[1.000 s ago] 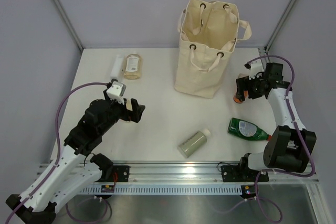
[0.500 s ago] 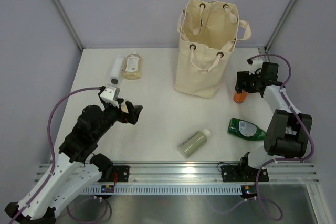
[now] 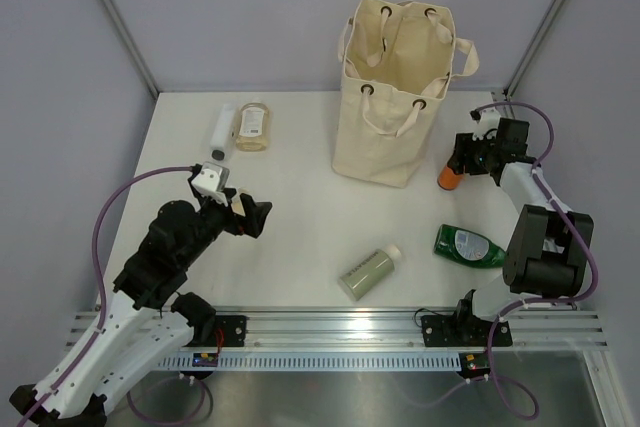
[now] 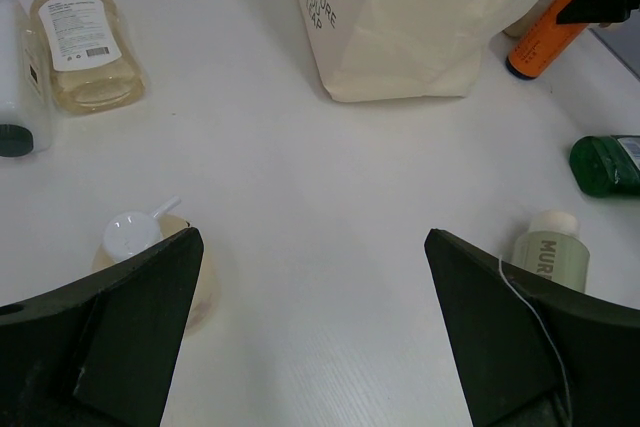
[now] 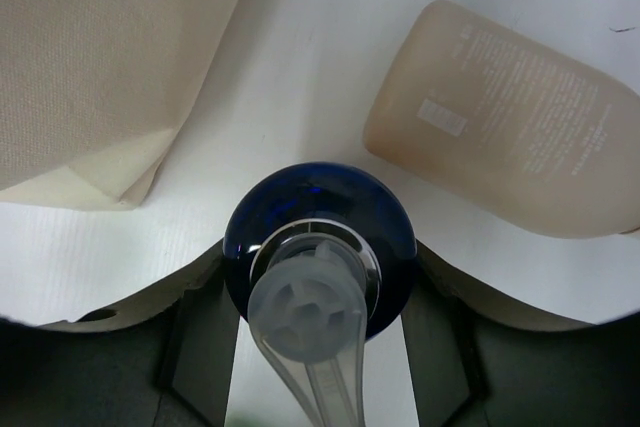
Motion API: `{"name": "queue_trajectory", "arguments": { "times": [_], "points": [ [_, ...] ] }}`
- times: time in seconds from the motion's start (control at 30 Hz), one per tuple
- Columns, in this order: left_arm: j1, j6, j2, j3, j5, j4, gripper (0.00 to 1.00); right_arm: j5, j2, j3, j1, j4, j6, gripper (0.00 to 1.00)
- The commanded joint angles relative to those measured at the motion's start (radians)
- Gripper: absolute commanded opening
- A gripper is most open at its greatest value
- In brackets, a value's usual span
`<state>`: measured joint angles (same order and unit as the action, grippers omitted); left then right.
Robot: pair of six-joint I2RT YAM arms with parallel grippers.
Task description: Place the personal care products into the canvas bag
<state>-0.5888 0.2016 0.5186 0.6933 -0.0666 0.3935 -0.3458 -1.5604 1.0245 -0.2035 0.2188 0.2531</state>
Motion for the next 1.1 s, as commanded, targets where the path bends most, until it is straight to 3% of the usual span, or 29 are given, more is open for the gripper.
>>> {"name": "queue_trajectory", "arguments": {
  "times": [0.0, 0.17, 0.57, 0.83, 1.07],
  "points": [
    [0.001, -0.005, -0.009, -0.008, 0.002, -0.056, 0.99, -0.055, 0.072, -0.013, 0.006, -0.065, -0.015, 0.16],
    [0.001, -0.005, -0.006, -0.009, 0.011, -0.058, 0.99, -0.084, 0.213, -0.052, 0.004, -0.087, -0.02, 0.0],
    [0.0, -0.008, 0.004, -0.014, 0.06, -0.077, 0.99, -0.337, 0.515, 0.011, -0.04, 0.051, -0.147, 0.0],
    [0.001, -0.007, 0.037, -0.002, 0.099, -0.082, 0.99, -0.41, 0.548, 0.331, -0.04, 0.152, -0.209, 0.0],
    [0.0, -0.008, 0.034, -0.003, 0.079, -0.087, 0.99, -0.502, 0.41, 0.666, -0.04, 0.134, -0.374, 0.0]
  ]
}}
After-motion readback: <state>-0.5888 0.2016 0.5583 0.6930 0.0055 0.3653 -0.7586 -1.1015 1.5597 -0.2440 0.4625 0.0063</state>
